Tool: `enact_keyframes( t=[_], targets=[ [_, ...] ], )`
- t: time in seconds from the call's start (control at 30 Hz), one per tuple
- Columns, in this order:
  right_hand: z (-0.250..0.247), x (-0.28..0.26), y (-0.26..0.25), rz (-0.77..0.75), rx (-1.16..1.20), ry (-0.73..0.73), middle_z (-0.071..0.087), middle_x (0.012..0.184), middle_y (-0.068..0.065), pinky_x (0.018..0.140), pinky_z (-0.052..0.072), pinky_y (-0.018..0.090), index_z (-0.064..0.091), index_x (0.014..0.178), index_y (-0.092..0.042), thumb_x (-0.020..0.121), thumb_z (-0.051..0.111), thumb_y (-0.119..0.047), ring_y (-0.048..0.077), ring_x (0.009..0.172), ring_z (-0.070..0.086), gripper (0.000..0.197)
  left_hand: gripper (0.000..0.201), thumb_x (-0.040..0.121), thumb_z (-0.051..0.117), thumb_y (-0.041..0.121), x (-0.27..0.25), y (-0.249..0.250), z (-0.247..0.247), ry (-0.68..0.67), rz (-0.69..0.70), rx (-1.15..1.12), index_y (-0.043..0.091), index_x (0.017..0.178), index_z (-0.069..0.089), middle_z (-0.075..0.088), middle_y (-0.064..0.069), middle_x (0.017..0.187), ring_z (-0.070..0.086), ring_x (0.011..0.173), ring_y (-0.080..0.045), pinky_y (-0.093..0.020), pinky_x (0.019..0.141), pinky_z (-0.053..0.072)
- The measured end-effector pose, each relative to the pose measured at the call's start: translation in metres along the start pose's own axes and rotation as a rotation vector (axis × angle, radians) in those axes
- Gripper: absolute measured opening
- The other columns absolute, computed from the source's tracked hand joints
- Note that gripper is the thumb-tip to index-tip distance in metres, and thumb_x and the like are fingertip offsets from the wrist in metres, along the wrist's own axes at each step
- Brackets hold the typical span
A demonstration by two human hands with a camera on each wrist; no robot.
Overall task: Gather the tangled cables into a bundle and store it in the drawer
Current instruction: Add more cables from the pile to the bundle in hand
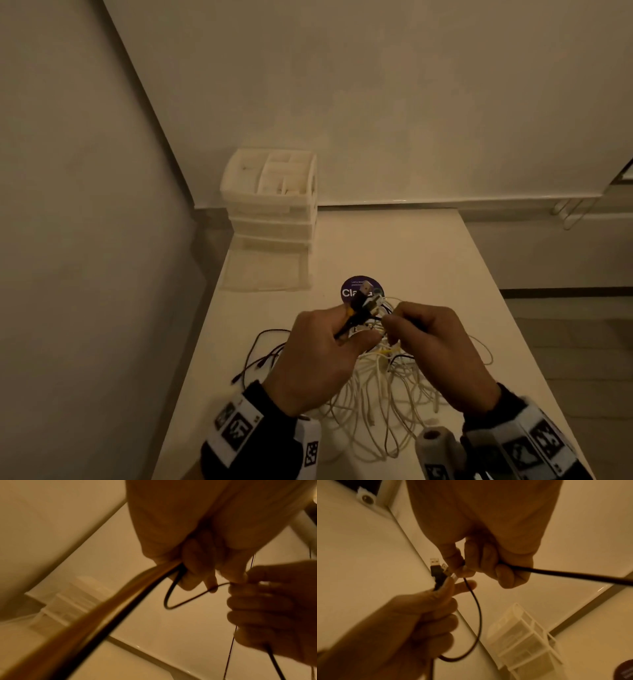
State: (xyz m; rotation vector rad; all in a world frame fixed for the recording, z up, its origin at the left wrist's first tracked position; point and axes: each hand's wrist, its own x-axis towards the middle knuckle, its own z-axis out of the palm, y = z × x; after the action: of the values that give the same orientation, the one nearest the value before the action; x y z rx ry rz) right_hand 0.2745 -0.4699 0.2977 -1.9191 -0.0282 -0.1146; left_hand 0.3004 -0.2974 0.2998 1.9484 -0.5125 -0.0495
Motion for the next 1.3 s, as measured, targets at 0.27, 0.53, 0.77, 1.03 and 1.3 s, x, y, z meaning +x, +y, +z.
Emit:
enact_keyframes(
  t=[0.27, 0.53, 0.77, 1.03, 1.3],
  targets=[
    [0.001, -0.007, -0.010, -0.024, 0.219, -0.093, 0.041, 0.054, -0.005, 0.056, 0.031, 0.029, 0.066, 0.074, -0.014, 0.091, 0.048, -0.027, 0.009, 0.052, 0.036, 0.028, 0.007, 0.085, 0.069, 0.029, 0.013, -0.005, 0.003, 0.238, 0.097, -0.100, 0.032, 0.081, 0.064, 0.063, 0.015, 0.067, 0.055, 0.060, -0.001, -0.021, 0.059, 0.047],
    [0.003, -0.023, 0.041, -0.051, 0.083, -0.076, 0.055, 0.063, 0.002, 0.060, 0.040, 0.021, 0.067, 0.081, -0.023, 0.092, 0.047, -0.035, 0.009, 0.059, 0.048, 0.026, 0.027, 0.084, 0.063, 0.034, 0.029, -0.008, -0.049, 0.650, -0.023, -0.104, 0.029, 0.063, 0.047, 0.048, 0.019, 0.048, 0.040, 0.046, 0.002, -0.008, 0.048, 0.031],
    [0.004, -0.005, 0.064, 0.001, -0.201, 0.041, 0.060, 0.064, -0.005, 0.056, 0.036, 0.024, 0.062, 0.073, -0.027, 0.097, 0.050, -0.013, 0.007, 0.055, 0.049, 0.031, 0.020, 0.084, 0.072, 0.021, 0.020, -0.013, -0.037, 0.665, 0.005, 0.013, 0.001, 0.084, 0.066, 0.047, 0.008, 0.050, 0.037, 0.045, -0.009, -0.010, 0.048, 0.029],
    [-0.008, 0.012, -0.006, -0.113, -0.123, -0.100, 0.060, 0.057, -0.020, 0.055, 0.037, 0.011, 0.067, 0.075, -0.023, 0.095, 0.052, -0.004, 0.000, 0.055, 0.054, 0.031, 0.005, 0.087, 0.070, 0.022, 0.012, 0.002, 0.006, 0.102, 0.100, 0.028, 0.023, 0.090, 0.074, 0.063, 0.023, 0.062, 0.057, 0.057, 0.004, -0.013, 0.056, 0.041],
    [-0.004, 0.016, 0.006, -0.095, 0.216, -0.118, 0.059, 0.065, 0.002, 0.063, 0.044, 0.025, 0.070, 0.095, -0.004, 0.100, 0.044, -0.002, 0.012, 0.061, 0.052, 0.026, 0.018, 0.083, 0.074, 0.009, 0.030, 0.009, 0.004, 0.417, 0.176, 0.112, 0.021, 0.073, 0.066, 0.055, 0.030, 0.055, 0.047, 0.050, 0.014, -0.001, 0.052, 0.030]
  ],
)
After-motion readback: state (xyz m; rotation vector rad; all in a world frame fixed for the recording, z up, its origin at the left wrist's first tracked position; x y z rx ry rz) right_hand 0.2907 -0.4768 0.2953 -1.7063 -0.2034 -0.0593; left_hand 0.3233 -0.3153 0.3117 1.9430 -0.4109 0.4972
